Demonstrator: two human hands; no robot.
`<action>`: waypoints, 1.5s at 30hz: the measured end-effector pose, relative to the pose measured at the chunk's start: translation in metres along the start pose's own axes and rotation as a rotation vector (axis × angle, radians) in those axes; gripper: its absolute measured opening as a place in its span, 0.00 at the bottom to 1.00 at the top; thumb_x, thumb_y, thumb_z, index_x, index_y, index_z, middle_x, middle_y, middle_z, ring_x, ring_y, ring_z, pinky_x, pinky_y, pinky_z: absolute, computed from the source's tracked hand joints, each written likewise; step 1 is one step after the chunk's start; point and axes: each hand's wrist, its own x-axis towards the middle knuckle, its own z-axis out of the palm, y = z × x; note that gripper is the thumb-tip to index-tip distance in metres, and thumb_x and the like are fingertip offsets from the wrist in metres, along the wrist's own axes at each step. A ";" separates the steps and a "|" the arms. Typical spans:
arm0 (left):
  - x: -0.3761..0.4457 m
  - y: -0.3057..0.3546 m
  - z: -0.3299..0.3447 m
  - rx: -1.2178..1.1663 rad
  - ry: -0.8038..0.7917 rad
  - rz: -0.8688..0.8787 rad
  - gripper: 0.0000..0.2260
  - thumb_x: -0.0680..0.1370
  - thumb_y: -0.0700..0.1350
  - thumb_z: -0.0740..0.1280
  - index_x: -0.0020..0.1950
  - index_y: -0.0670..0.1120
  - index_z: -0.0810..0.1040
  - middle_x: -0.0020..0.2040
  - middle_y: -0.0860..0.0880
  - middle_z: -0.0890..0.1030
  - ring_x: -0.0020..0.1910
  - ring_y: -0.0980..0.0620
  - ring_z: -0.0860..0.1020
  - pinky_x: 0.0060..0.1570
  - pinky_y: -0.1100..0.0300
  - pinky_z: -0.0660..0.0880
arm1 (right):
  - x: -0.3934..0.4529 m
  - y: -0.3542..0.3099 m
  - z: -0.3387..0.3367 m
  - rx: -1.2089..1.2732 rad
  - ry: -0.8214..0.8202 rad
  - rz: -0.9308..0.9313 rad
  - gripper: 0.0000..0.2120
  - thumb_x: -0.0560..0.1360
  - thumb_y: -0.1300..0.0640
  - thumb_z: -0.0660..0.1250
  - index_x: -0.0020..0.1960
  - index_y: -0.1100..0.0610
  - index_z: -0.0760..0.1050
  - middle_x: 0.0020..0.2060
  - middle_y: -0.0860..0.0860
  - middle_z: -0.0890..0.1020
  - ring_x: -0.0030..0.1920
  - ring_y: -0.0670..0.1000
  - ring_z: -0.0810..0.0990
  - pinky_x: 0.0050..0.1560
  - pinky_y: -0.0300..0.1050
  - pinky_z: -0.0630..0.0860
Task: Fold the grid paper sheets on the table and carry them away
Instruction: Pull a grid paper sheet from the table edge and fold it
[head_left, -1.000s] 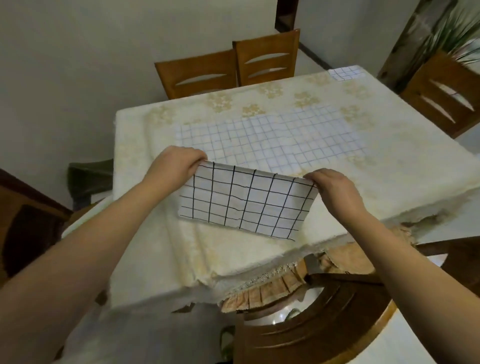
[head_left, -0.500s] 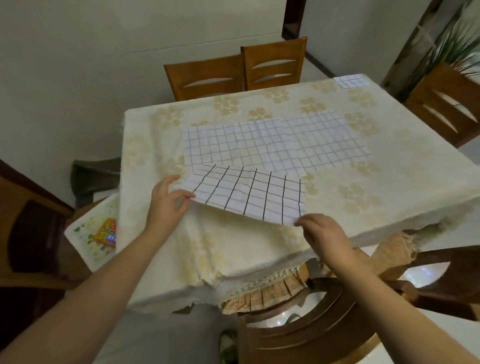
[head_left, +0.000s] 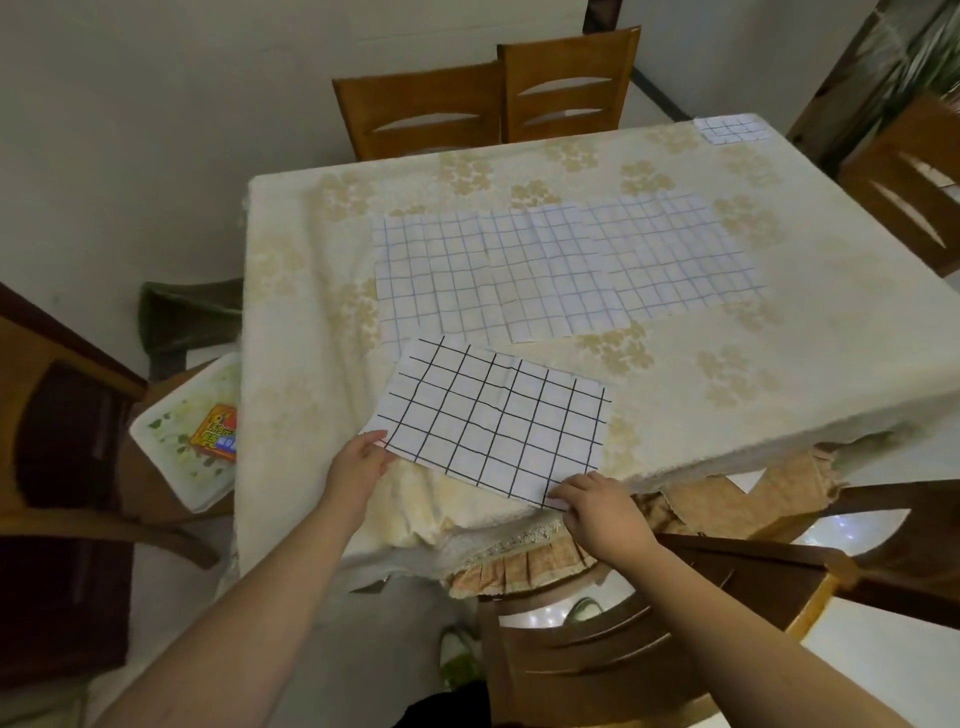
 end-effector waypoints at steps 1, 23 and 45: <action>-0.001 0.000 0.002 -0.033 -0.010 0.006 0.15 0.79 0.34 0.60 0.64 0.42 0.75 0.47 0.44 0.78 0.48 0.48 0.79 0.56 0.56 0.75 | 0.000 -0.001 0.000 0.004 -0.002 0.011 0.18 0.73 0.53 0.58 0.58 0.49 0.79 0.54 0.47 0.82 0.54 0.53 0.79 0.54 0.52 0.77; -0.053 -0.029 0.095 -0.016 -0.038 -0.057 0.12 0.79 0.40 0.66 0.56 0.56 0.75 0.51 0.44 0.78 0.53 0.46 0.80 0.57 0.51 0.78 | 0.126 0.034 -0.050 0.541 -0.069 0.321 0.14 0.79 0.59 0.62 0.63 0.55 0.77 0.55 0.55 0.82 0.48 0.51 0.80 0.44 0.39 0.72; -0.041 -0.033 0.111 -0.238 0.430 -0.153 0.28 0.76 0.39 0.70 0.72 0.55 0.62 0.61 0.42 0.73 0.59 0.44 0.76 0.62 0.44 0.74 | 0.255 0.036 -0.032 0.250 -0.426 0.378 0.23 0.67 0.35 0.70 0.47 0.55 0.76 0.42 0.53 0.78 0.51 0.59 0.79 0.59 0.56 0.74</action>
